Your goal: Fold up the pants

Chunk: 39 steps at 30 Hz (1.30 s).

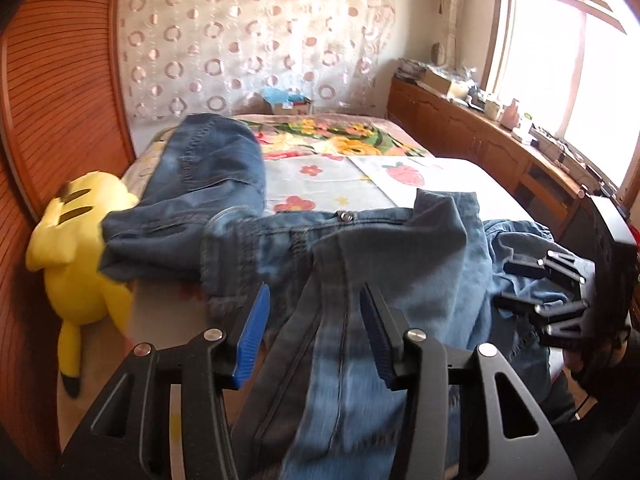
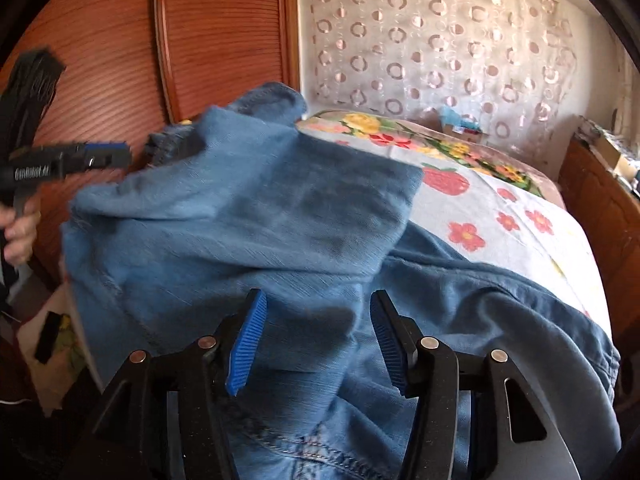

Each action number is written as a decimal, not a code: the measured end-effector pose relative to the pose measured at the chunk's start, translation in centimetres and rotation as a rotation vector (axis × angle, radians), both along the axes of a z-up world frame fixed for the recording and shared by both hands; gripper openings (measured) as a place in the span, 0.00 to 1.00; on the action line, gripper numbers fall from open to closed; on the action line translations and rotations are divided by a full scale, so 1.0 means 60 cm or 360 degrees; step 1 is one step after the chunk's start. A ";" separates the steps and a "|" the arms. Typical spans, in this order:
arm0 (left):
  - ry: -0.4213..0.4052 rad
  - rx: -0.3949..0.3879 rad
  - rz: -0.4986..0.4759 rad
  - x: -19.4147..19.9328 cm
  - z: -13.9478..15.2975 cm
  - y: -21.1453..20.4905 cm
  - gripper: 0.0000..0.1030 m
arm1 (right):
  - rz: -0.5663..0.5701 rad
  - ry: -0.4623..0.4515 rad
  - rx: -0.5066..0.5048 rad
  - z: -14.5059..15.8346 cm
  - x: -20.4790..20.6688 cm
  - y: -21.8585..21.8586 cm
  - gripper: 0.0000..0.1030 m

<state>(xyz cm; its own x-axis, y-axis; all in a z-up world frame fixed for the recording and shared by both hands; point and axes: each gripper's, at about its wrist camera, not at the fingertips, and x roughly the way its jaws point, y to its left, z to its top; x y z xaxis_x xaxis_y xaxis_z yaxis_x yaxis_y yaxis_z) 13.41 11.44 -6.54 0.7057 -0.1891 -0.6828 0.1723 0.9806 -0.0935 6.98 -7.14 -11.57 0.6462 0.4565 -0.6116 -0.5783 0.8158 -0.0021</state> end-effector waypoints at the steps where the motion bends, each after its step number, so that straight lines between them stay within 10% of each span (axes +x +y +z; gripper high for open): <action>1: 0.0016 0.0006 -0.0014 0.013 -0.003 -0.005 0.48 | -0.0004 0.0029 0.0028 -0.005 0.002 -0.001 0.54; 8: 0.0143 0.0034 -0.0068 0.071 -0.037 -0.031 0.47 | -0.0030 0.0045 0.0099 -0.013 0.011 -0.003 0.62; 14: 0.0079 0.0039 -0.0092 0.055 -0.032 -0.045 0.08 | -0.0027 0.0054 0.0158 -0.019 0.013 -0.011 0.62; 28: -0.0076 0.0134 0.0220 0.053 0.062 0.063 0.07 | -0.0044 0.0056 0.0206 -0.038 0.012 -0.033 0.62; 31: -0.0031 0.0108 0.0230 0.055 0.047 0.067 0.15 | -0.0045 0.0058 0.0203 -0.038 0.012 -0.034 0.62; 39: -0.0115 0.0052 0.0189 0.011 0.039 0.033 0.76 | -0.0055 0.0040 0.0188 -0.025 -0.011 -0.047 0.62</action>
<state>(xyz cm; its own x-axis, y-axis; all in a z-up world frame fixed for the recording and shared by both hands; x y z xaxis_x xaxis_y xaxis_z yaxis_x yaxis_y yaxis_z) 14.06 13.43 -4.21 0.7695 -0.0798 -0.6336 0.0603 0.9968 -0.0524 6.32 -9.99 -13.06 0.6477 0.5044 -0.5710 -0.5486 0.8288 0.1097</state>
